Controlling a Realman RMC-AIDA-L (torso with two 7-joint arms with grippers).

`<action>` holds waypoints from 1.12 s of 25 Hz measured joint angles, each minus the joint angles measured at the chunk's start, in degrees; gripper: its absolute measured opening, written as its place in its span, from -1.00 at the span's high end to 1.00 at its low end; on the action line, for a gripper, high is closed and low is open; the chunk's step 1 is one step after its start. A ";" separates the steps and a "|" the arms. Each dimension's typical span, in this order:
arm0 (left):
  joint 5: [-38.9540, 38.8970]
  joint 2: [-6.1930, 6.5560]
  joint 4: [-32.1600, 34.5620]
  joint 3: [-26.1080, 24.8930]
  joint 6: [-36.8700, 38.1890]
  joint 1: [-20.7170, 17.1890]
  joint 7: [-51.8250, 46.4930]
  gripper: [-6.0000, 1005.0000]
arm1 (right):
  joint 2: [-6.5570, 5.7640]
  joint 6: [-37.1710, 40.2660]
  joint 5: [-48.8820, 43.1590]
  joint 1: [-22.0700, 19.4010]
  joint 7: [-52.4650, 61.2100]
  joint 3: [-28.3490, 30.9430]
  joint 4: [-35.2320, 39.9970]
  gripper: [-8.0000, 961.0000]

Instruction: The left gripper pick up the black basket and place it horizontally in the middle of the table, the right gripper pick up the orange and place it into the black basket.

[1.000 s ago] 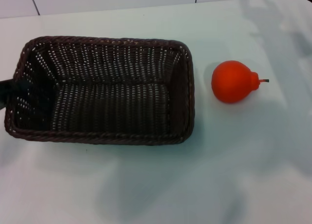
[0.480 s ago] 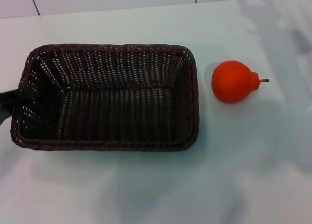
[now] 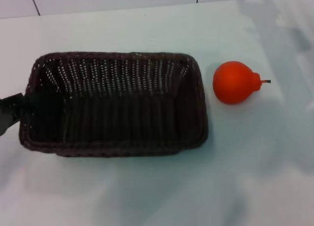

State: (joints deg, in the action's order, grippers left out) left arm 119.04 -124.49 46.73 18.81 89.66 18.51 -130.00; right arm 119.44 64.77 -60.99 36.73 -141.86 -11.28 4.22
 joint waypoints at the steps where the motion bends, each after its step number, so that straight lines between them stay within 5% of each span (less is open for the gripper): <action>1: -0.17 0.00 0.00 0.10 0.25 -0.27 -0.04 0.31 | 0.00 0.00 0.00 0.01 0.01 -0.09 0.00 -0.24; 6: -0.31 0.03 -0.11 0.07 1.21 -1.07 -0.15 0.28 | -0.13 -0.27 -0.38 0.23 0.43 -0.74 0.03 -0.24; 11: -0.79 0.28 -0.22 -0.25 2.34 -1.74 -0.02 -0.16 | -0.25 -0.43 -0.47 0.39 1.74 -3.53 1.15 -0.24; 16: -5.55 1.43 -0.38 -0.93 1.84 -2.97 4.30 -0.15 | -1.12 -3.10 -2.97 -0.21 14.94 -10.02 6.30 -0.24; 18: -7.03 2.01 -0.81 -1.64 1.66 -3.11 6.40 -0.15 | -2.40 -3.37 -8.44 -0.49 22.57 -11.94 9.59 -0.24; 20: -12.76 3.95 -4.43 -4.41 1.97 -2.96 15.63 -0.14 | -4.05 -2.86 -16.04 -0.37 28.87 -12.46 12.44 -0.24; 23: -17.84 4.63 -7.04 -5.22 1.86 -2.65 25.20 -0.14 | -7.18 -1.23 -31.29 0.92 40.19 -13.21 16.84 -0.24; 28: -24.17 2.03 -8.79 -5.50 0.75 -1.27 44.56 -0.15 | -11.33 7.38 -54.88 4.59 56.96 -14.05 24.55 -0.27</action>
State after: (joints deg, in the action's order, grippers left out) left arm 94.87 -122.46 37.94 13.31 90.41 17.25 -85.44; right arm 108.11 72.15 -115.88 41.33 -84.89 -25.33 28.78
